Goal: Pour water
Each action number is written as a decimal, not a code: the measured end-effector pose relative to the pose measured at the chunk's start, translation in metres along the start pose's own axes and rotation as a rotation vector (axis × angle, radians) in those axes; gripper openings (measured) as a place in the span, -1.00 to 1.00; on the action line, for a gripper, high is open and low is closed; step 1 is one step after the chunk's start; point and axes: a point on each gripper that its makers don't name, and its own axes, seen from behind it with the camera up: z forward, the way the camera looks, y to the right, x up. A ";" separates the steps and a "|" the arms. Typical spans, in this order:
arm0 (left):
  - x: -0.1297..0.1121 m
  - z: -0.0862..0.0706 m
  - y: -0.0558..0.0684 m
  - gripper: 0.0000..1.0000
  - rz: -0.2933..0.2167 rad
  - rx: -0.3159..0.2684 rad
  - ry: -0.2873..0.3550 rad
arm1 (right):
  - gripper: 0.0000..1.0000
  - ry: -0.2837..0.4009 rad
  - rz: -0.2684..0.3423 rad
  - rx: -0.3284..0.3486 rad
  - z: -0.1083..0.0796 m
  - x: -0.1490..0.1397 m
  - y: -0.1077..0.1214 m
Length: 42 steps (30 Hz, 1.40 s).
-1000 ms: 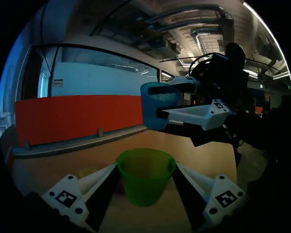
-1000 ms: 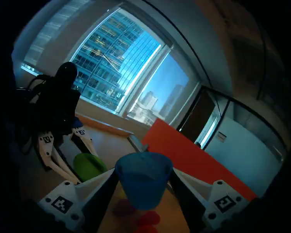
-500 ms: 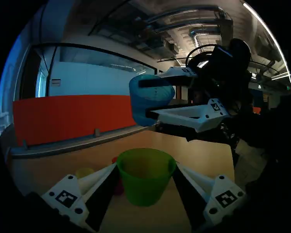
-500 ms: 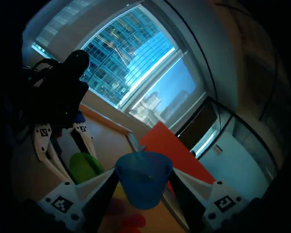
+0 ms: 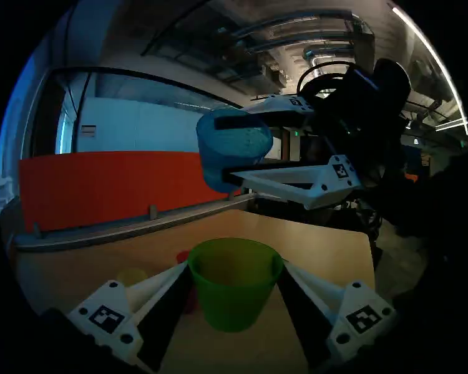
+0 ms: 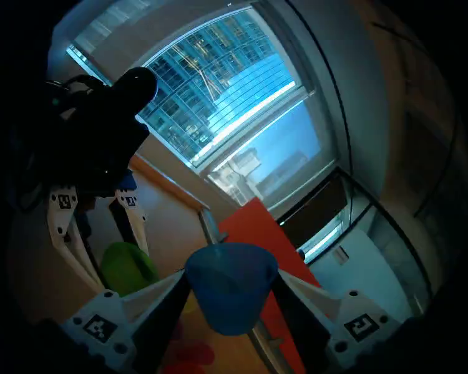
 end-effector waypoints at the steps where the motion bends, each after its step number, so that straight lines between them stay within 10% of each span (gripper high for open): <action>1: 0.000 0.000 0.000 0.75 0.000 -0.001 0.000 | 0.80 -0.001 -0.008 0.000 0.000 0.000 0.000; 42: 0.003 0.012 0.016 0.74 0.018 -0.032 -0.010 | 0.80 -0.020 -0.235 -0.062 -0.004 -0.001 0.027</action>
